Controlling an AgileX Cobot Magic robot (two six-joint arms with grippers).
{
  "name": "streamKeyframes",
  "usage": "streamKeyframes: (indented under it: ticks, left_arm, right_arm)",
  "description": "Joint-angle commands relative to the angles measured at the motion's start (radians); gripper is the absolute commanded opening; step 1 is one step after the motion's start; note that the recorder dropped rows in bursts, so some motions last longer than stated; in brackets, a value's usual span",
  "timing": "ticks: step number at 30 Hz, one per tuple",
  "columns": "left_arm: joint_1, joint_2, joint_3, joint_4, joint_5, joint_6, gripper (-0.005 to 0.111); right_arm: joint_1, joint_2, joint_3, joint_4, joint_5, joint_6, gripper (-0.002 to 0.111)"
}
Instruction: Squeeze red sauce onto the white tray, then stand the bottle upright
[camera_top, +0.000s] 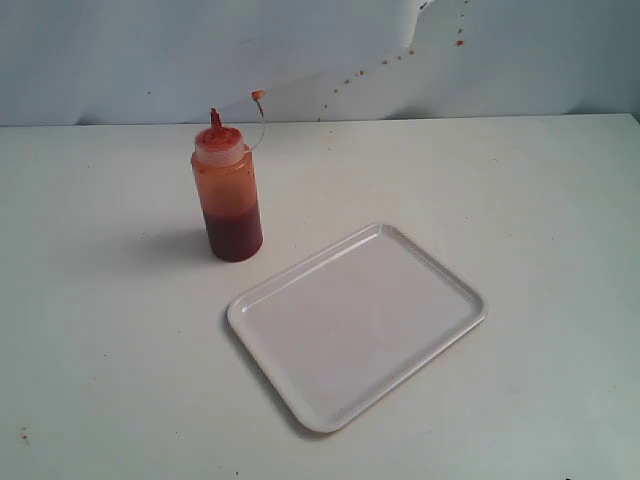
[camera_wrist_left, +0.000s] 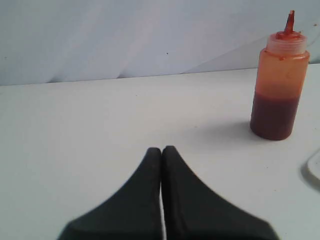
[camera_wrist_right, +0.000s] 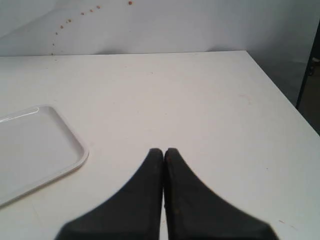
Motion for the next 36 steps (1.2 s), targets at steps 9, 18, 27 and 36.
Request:
streamKeyframes:
  ticks: [9, 18, 27, 36]
  left_arm:
    - [0.003, -0.003, 0.005, 0.003, -0.008, -0.004, 0.001]
    - [0.003, -0.003, 0.005, 0.003, -0.008, -0.004, 0.001]
    - [0.003, -0.003, 0.005, 0.003, -0.008, -0.004, 0.001]
    - [0.003, -0.003, 0.005, 0.022, -0.008, -0.002, 0.001]
  right_arm:
    - [0.002, -0.005, 0.003, 0.003, -0.003, -0.003, 0.0]
    - [0.002, -0.005, 0.003, 0.003, -0.003, -0.003, 0.0]
    - [0.002, -0.005, 0.003, 0.003, -0.003, -0.003, 0.0]
    - [0.002, -0.005, 0.003, 0.003, -0.003, -0.003, 0.0]
